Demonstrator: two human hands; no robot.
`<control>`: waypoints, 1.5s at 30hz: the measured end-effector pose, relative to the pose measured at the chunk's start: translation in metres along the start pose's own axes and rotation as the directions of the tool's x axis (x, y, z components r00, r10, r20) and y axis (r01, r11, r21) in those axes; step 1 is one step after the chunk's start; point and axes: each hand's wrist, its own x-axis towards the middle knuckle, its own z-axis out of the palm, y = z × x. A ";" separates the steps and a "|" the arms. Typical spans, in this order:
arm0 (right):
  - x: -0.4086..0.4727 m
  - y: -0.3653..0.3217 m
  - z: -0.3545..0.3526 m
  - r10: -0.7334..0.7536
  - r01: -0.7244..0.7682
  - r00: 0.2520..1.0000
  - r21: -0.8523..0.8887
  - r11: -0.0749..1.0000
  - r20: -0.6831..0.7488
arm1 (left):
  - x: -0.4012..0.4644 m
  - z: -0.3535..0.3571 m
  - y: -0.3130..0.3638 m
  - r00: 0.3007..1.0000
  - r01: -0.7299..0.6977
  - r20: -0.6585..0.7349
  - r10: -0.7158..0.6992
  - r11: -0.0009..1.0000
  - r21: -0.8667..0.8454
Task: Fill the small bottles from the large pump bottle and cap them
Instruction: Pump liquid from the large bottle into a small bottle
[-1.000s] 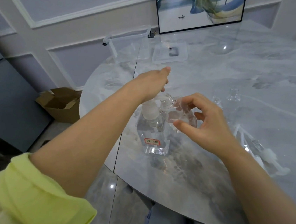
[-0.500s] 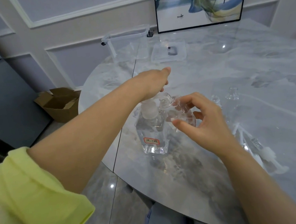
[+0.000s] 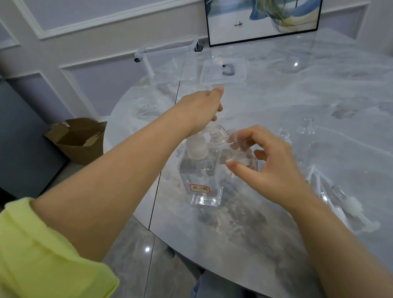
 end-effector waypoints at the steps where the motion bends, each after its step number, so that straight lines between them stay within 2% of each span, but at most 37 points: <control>1: 0.001 0.000 0.000 -0.006 0.006 1.000 -0.011 1.000 0.000 | 0.001 0.001 -0.001 1.000 0.013 0.016 -0.013 1.000 0.002; 10: -0.001 0.002 0.002 -0.017 0.017 0.999 0.002 1.000 -0.031 | -0.003 -0.002 0.001 0.998 0.036 0.057 -0.038 0.999 0.038; 15: -0.001 0.003 0.003 -0.041 0.041 0.998 -0.005 0.999 -0.044 | -0.004 -0.006 0.005 1.000 0.021 0.003 -0.021 1.000 0.018; 20: -0.001 0.002 0.003 -0.020 0.020 0.999 -0.009 1.000 -0.034 | -0.001 -0.005 0.005 1.000 0.018 0.018 -0.019 1.000 0.021; 27: -0.001 0.000 0.004 0.010 -0.009 1.000 0.038 0.999 -0.029 | 0.002 -0.002 0.000 0.985 0.067 0.154 -0.078 0.995 0.071; 32: 0.001 0.001 0.002 0.016 -0.016 1.000 0.029 0.999 -0.022 | 0.004 -0.003 -0.001 0.990 0.048 0.132 -0.049 0.999 0.013; 34: 0.000 0.000 0.002 0.018 -0.018 1.000 0.029 0.999 -0.014 | 0.003 -0.002 -0.003 0.985 0.079 0.150 -0.082 0.997 0.023; 39: 0.000 -0.003 0.002 0.016 -0.015 1.000 0.037 0.999 -0.021 | 0.003 -0.004 0.002 0.997 0.027 0.074 -0.029 0.999 0.037; 42: 0.000 -0.002 0.003 0.026 -0.026 1.000 0.036 0.999 -0.015 | 0.000 -0.001 0.000 0.993 0.068 0.090 -0.071 0.997 0.029; 45: 0.000 -0.003 0.002 0.008 -0.007 1.000 0.037 0.999 -0.018 | 0.000 -0.002 -0.001 0.996 0.036 0.080 -0.038 0.999 0.032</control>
